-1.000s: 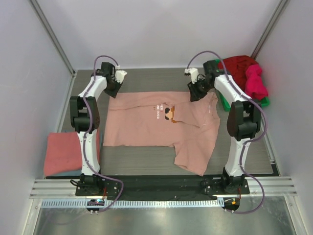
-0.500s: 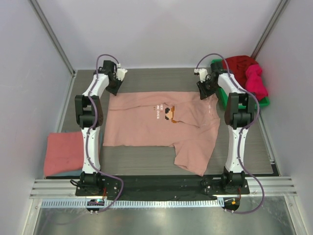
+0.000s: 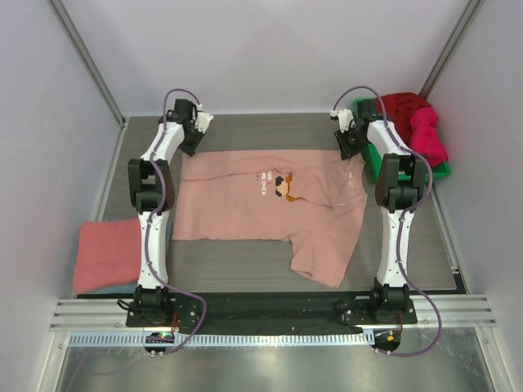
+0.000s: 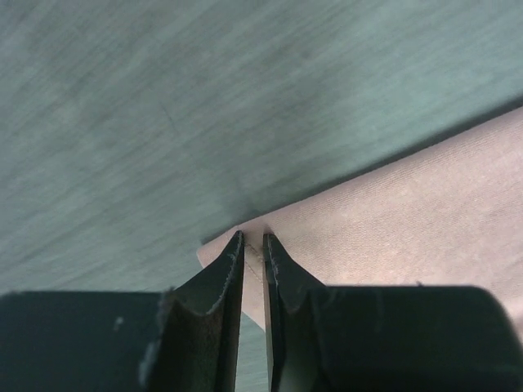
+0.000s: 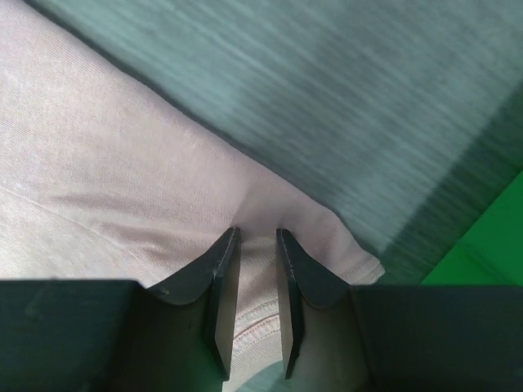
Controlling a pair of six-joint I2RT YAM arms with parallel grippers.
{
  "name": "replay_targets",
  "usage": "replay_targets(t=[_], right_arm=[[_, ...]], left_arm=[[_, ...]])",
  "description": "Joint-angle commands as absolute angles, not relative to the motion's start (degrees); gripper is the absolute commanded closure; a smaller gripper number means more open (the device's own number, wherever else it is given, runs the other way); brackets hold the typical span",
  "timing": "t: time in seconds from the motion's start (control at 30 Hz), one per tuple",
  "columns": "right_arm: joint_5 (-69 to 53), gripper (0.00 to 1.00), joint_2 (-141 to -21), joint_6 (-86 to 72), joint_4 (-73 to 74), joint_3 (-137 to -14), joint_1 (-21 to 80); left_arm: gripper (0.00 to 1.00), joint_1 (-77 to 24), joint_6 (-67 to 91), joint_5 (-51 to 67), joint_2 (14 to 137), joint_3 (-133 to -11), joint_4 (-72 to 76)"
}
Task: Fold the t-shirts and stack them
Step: Fold the tshirt
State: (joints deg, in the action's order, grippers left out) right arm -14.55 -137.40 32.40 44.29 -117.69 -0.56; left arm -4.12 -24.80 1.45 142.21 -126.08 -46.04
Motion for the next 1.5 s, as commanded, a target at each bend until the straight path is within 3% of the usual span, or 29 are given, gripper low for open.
replay_targets(t=[0.0, 0.17, 0.43, 0.63, 0.87, 0.97, 1.1, 1.23, 1.47], right_arm=[[-10.20, 0.71, -141.41, 33.05, 43.24, -120.75, -0.79], [-9.32, 0.71, -146.15, 32.96, 43.24, -126.55, -0.53], [-8.53, 0.69, -153.72, 33.40, 42.37, -141.49, 0.00], [-8.00, 0.69, -152.06, 34.10, 40.26, -141.42, 1.85], [-13.09, 0.66, -138.56, 32.79, 38.67, -137.11, 1.67], [-17.74, 0.64, -128.90, 32.43, 38.32, -132.82, 1.67], [-24.33, 0.61, -115.46, 40.56, 37.62, -114.42, 1.67], [-27.06, 0.58, -104.17, 52.33, 40.49, -94.87, 1.67], [-31.20, 0.59, -84.75, 73.08, 51.06, -66.47, 3.86]], left_arm=[[0.85, -3.34, -27.33, -2.90, 148.08, -131.28, -47.26], [0.86, -1.94, -27.24, -4.48, 158.64, -149.93, -50.56], [0.84, -1.93, -27.43, -5.80, 156.98, -147.74, -41.40], [0.83, -1.85, -26.81, -7.82, 154.69, -148.62, -32.53], [0.63, -2.72, -21.45, -12.38, 144.86, -150.04, -25.14], [0.52, -3.43, -18.55, -14.94, 135.82, -145.66, -25.31], [0.29, -3.78, -14.33, -14.16, 125.27, -132.85, -28.20], [0.23, -4.57, -15.81, -7.39, 115.68, -117.65, -29.88], [0.28, -5.27, -10.12, -5.45, 108.11, -99.96, -33.75]])
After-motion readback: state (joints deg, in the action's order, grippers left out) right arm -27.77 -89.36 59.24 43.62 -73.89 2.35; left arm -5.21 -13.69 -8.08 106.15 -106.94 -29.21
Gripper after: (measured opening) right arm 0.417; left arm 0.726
